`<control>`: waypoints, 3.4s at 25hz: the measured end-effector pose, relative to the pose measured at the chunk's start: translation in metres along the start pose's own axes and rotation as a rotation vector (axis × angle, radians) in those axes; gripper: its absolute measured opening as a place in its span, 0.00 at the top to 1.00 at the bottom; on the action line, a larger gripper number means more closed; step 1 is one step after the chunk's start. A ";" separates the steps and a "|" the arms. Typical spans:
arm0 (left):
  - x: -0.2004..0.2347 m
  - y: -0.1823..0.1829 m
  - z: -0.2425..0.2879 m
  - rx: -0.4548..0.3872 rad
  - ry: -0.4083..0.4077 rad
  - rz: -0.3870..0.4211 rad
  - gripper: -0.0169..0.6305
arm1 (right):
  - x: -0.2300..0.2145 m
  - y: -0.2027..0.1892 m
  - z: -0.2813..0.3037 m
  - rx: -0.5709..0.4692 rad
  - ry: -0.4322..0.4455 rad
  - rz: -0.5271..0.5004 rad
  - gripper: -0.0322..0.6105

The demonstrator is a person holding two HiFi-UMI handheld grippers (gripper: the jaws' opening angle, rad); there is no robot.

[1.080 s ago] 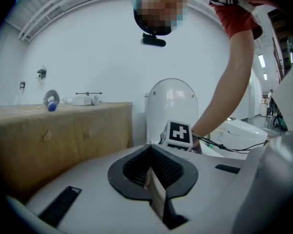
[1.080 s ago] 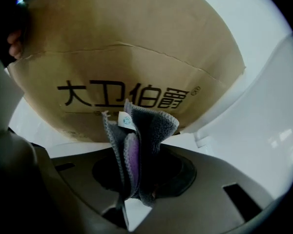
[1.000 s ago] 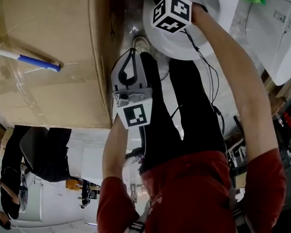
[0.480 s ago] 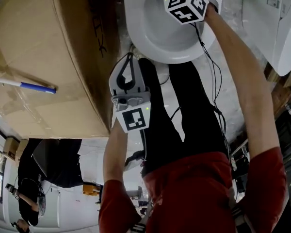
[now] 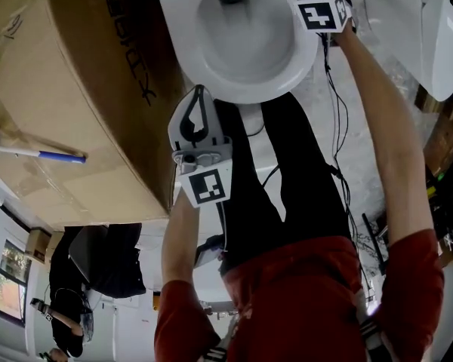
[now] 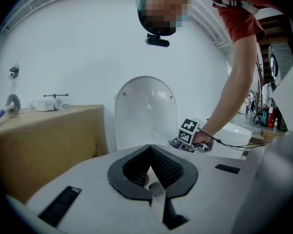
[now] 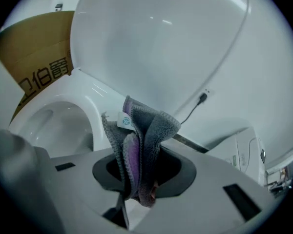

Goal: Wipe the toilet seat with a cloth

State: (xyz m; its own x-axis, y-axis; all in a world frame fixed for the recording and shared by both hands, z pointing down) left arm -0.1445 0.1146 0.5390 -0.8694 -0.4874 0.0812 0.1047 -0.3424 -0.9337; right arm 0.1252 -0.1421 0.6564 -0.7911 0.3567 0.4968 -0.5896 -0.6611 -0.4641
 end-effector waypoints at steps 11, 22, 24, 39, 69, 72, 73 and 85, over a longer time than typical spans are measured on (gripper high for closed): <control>-0.007 0.036 0.014 -0.034 0.038 -0.014 0.95 | -0.046 -0.062 -0.032 0.079 -0.035 0.094 0.81; 0.006 0.198 -0.024 -0.155 0.135 0.030 0.95 | -0.084 -0.013 -0.254 -0.202 0.075 0.359 0.81; 0.008 0.238 -0.035 -0.196 0.147 0.059 0.95 | -0.102 0.006 -0.298 -0.282 0.058 0.405 0.81; -0.016 0.422 -0.115 -0.488 0.270 0.256 0.95 | -0.240 0.150 -0.540 -0.939 -0.061 0.553 0.81; -0.038 0.487 -0.159 -0.511 0.254 0.223 0.95 | -0.263 0.162 -0.623 -1.130 -0.125 0.585 0.81; -0.041 0.488 -0.162 -0.515 0.253 0.220 0.95 | -0.261 0.161 -0.624 -1.108 -0.137 0.569 0.81; -0.042 0.489 -0.162 -0.515 0.253 0.220 0.95 | -0.260 0.160 -0.624 -1.103 -0.137 0.567 0.81; -0.054 0.487 -0.172 -0.521 0.236 0.210 0.95 | -0.249 0.147 -0.623 -1.079 -0.145 0.548 0.81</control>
State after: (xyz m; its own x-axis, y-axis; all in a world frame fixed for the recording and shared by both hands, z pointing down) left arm -0.1296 0.1126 0.0202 -0.9454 -0.2908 -0.1472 0.0875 0.2086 -0.9741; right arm 0.1343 0.0827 0.0073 -0.9928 0.0798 0.0892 -0.0706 0.2120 -0.9747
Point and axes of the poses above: the fingertips, and each gripper's own axes: z forward along the fingers, x to its left, y out of its top, the point moved 10 cm from there along -z, backward along the fingers, and after that the axes turned 13 degrees about -y, right-handed, at the moved point
